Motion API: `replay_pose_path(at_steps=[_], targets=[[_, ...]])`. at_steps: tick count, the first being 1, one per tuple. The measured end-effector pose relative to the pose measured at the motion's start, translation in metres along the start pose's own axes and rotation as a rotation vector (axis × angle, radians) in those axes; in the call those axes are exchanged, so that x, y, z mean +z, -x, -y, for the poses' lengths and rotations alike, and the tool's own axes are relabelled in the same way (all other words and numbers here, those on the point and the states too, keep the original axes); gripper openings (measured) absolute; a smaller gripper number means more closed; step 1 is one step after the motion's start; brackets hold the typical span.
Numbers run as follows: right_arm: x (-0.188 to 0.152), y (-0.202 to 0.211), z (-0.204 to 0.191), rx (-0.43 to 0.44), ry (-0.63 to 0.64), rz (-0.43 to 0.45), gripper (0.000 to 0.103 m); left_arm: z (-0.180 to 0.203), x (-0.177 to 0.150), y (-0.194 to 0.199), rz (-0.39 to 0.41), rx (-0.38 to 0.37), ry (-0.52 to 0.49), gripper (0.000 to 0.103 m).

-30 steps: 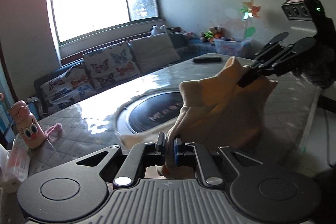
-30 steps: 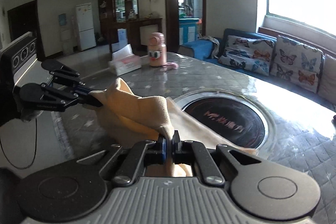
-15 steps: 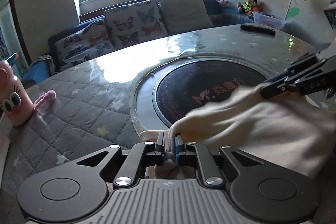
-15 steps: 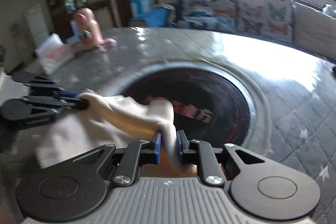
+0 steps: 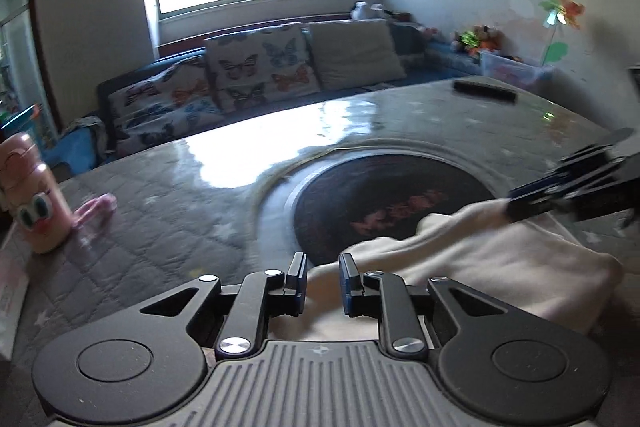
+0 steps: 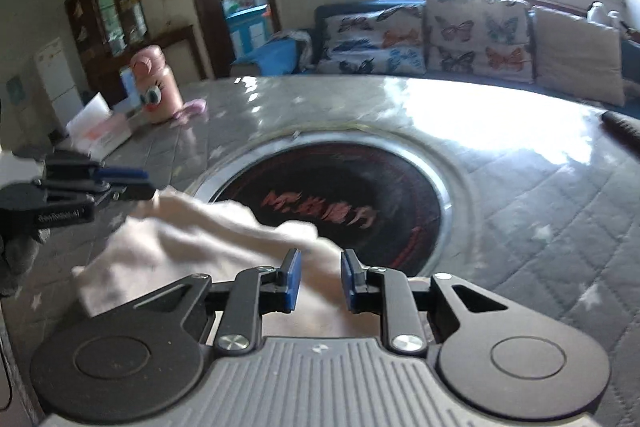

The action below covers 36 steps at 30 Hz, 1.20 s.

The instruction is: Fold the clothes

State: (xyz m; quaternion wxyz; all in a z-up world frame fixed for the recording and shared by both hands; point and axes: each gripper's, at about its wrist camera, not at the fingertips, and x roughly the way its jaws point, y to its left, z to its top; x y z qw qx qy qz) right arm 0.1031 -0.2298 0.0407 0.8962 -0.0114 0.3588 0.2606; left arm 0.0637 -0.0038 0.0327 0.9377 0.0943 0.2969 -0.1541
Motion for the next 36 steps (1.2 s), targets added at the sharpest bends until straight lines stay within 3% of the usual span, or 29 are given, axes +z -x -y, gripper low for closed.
replay_pose_path(at_steps=[5, 10, 19, 26, 32, 36], targets=[[-0.004, -0.025, 0.011, -0.016, -0.057, -0.048, 0.016, 0.009, 0.001, -0.021, -0.048, -0.036, 0.025, 0.018], [-0.001, -0.016, 0.008, -0.019, -0.049, -0.029, 0.015, -0.001, 0.0, -0.041, -0.102, -0.039, 0.087, 0.018], [0.015, -0.05, -0.017, 0.031, -0.014, -0.072, 0.015, 0.0, 0.0, -0.051, -0.121, -0.019, 0.08, 0.019], [0.019, -0.05, -0.028, 0.014, 0.024, -0.058, 0.016, 0.012, 0.011, -0.034, -0.056, -0.064, 0.056, 0.019], [0.018, -0.062, -0.038, 0.005, 0.073, -0.08, 0.017, 0.022, 0.008, -0.06, -0.123, -0.068, 0.058, 0.019], [0.021, -0.059, -0.042, -0.004, 0.094, -0.066, 0.017, 0.021, 0.009, -0.06, -0.117, -0.064, 0.068, 0.019]])
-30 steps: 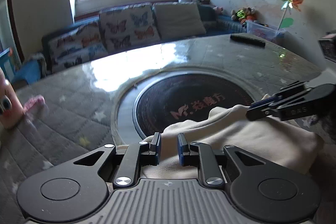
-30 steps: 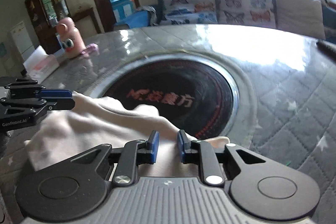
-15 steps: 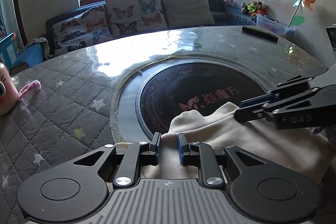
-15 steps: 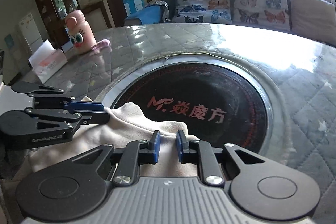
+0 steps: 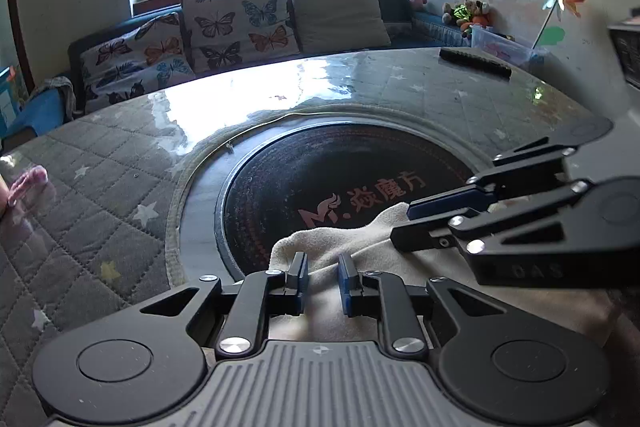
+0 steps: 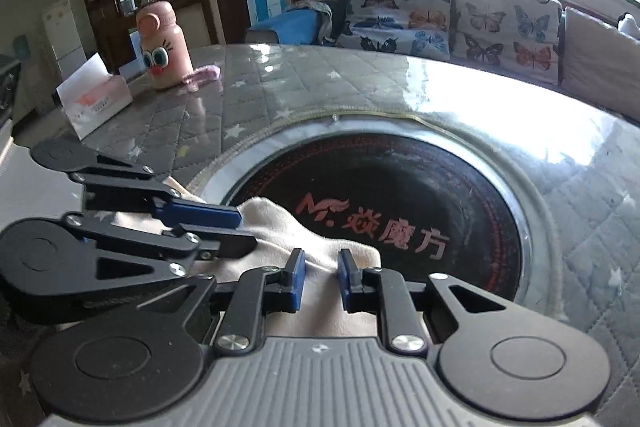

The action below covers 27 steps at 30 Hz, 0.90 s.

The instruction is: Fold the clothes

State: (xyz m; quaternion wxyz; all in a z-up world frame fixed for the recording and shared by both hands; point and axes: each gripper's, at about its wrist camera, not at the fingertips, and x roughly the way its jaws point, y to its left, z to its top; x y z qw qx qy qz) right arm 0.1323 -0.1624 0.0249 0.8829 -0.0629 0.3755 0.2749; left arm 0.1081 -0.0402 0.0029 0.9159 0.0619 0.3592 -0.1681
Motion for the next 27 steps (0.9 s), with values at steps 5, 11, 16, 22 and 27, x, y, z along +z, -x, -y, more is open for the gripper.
replay_pose_path(at_steps=[5, 11, 16, 22, 27], targets=[[-0.009, 0.007, -0.012, 0.019, 0.065, -0.007, 0.017, 0.0, 0.0, 0.0, 0.001, 0.0, 0.001, 0.019], [-0.025, 0.028, -0.026, 0.024, 0.135, 0.002, 0.017, 0.001, 0.0, 0.001, 0.005, 0.005, 0.007, 0.02], [-0.047, 0.058, -0.023, 0.051, 0.114, -0.004, 0.018, 0.002, -0.002, 0.003, 0.014, 0.013, 0.013, 0.02], [-0.074, 0.091, -0.017, 0.067, 0.081, 0.013, 0.02, 0.002, -0.009, 0.02, 0.034, 0.033, 0.017, 0.02], [-0.094, 0.106, -0.006, 0.057, 0.042, -0.003, 0.02, 0.008, -0.023, 0.05, 0.068, 0.03, -0.003, 0.02]])
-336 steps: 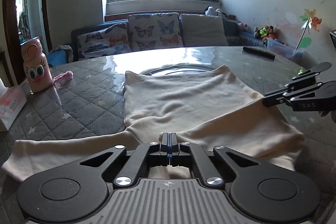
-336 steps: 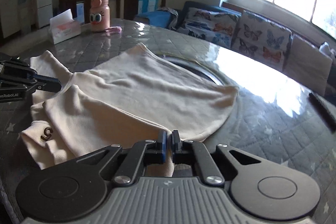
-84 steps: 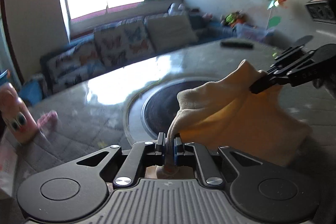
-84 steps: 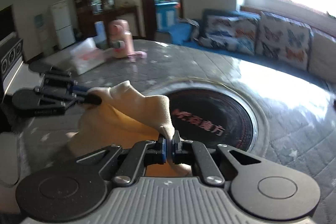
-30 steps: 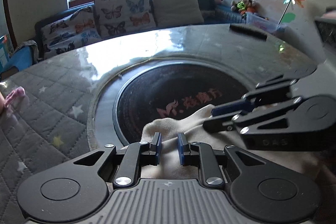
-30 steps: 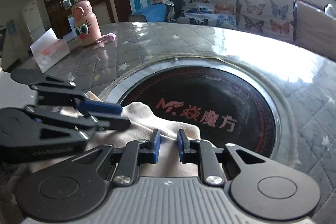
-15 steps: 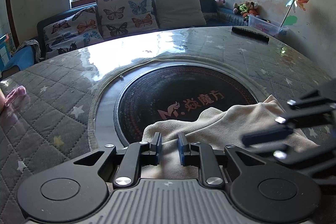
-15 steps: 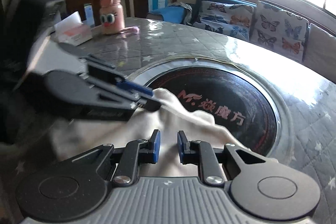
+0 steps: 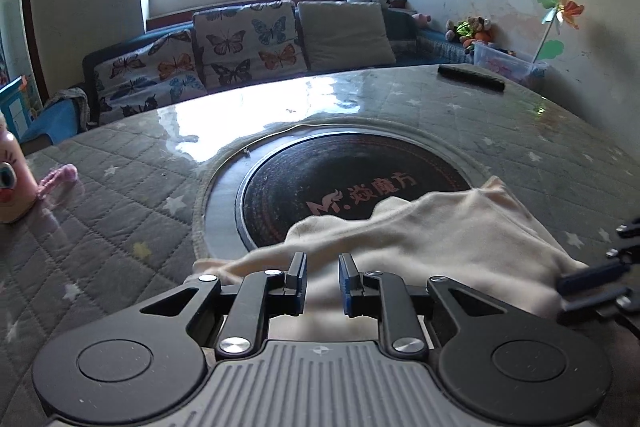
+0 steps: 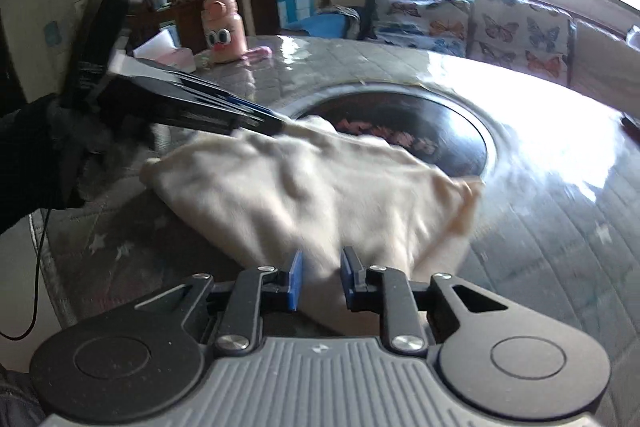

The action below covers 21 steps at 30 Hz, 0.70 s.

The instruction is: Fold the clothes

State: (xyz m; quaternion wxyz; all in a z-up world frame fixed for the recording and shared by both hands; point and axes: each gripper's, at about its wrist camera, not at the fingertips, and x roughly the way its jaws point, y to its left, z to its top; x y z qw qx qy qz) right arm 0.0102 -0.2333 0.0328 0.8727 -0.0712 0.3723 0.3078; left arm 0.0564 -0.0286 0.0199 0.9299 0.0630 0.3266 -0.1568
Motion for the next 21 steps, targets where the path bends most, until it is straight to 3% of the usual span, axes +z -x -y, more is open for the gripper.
replay_pose_path(at_steps=[4, 9, 17, 21], targets=[[-0.007, 0.004, 0.004, -0.002, -0.003, -0.019, 0.02, 0.004, -0.017, 0.026, 0.016, 0.004, -0.016, 0.02], [0.007, 0.01, 0.007, 0.016, -0.017, 0.047, 0.021, 0.005, -0.036, 0.051, 0.026, 0.01, -0.003, 0.02], [0.013, -0.014, 0.018, -0.005, -0.043, 0.037, 0.023, -0.016, -0.061, 0.055, -0.02, 0.041, 0.076, 0.024], [0.021, -0.01, 0.019, -0.015, -0.031, 0.047, 0.023, -0.016, -0.053, 0.058, 0.009, 0.045, 0.083, 0.024]])
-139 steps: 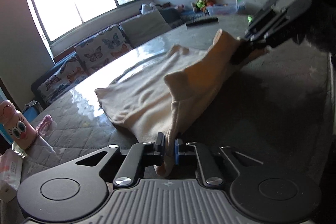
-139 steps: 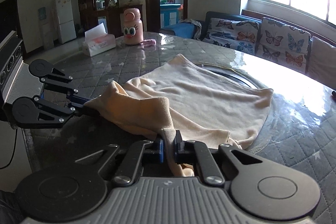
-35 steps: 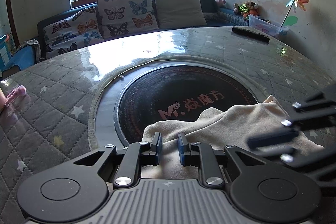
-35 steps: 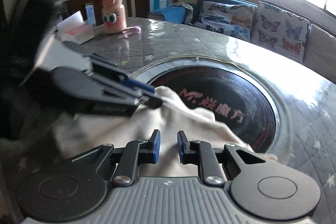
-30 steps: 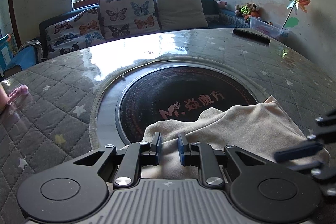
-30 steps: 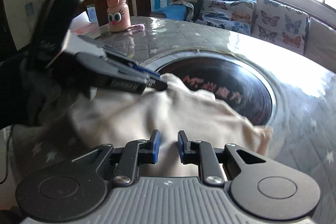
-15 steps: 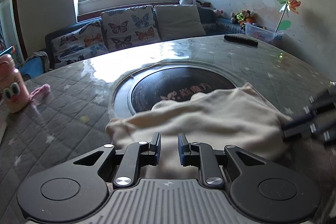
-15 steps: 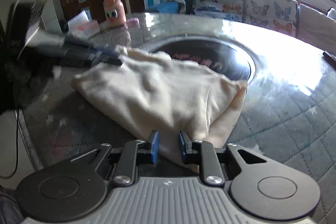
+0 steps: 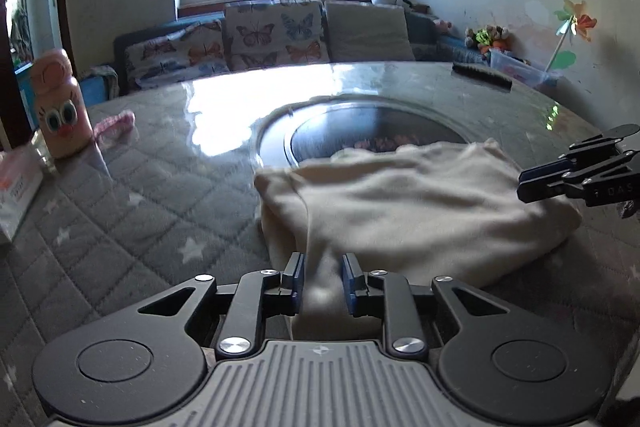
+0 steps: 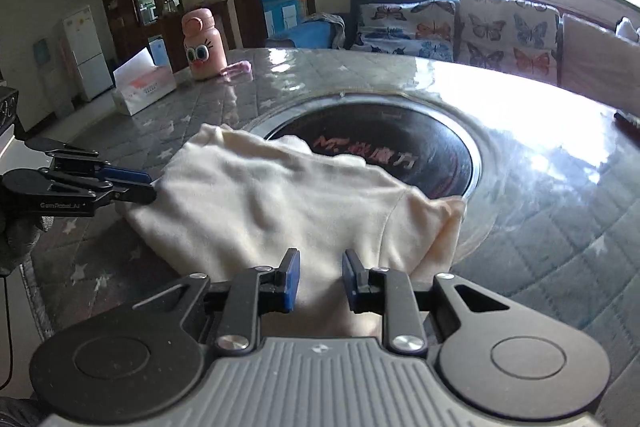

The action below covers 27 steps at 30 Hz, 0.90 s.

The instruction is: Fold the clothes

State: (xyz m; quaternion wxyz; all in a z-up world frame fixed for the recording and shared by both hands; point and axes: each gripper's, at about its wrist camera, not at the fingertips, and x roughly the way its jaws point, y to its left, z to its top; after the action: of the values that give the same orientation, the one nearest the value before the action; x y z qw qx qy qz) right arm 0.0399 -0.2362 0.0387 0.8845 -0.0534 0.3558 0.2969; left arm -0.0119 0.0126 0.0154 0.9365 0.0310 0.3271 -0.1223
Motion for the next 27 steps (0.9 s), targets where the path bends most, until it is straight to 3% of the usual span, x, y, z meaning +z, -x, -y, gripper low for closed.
replay_pose_path(at_steps=[5, 11, 17, 23, 27], targets=[[0.015, -0.018, 0.01, -0.026, -0.024, 0.021, 0.023, 0.003, 0.013, -0.009, 0.029, -0.001, 0.009, 0.024], [0.02, -0.044, 0.034, -0.082, -0.088, 0.016, 0.024, -0.012, 0.01, -0.03, -0.024, 0.026, 0.049, 0.022], [0.017, -0.031, 0.046, -0.087, -0.15, 0.059, 0.027, -0.026, 0.012, -0.02, -0.006, 0.04, 0.113, 0.024], [0.008, -0.02, 0.058, -0.155, -0.211, 0.07, 0.039, -0.03, 0.016, -0.03, -0.023, 0.059, 0.166, 0.05], [0.003, -0.02, 0.07, -0.153, -0.271, 0.055, 0.042, -0.033, 0.019, -0.036, -0.033, 0.057, 0.189, 0.051]])
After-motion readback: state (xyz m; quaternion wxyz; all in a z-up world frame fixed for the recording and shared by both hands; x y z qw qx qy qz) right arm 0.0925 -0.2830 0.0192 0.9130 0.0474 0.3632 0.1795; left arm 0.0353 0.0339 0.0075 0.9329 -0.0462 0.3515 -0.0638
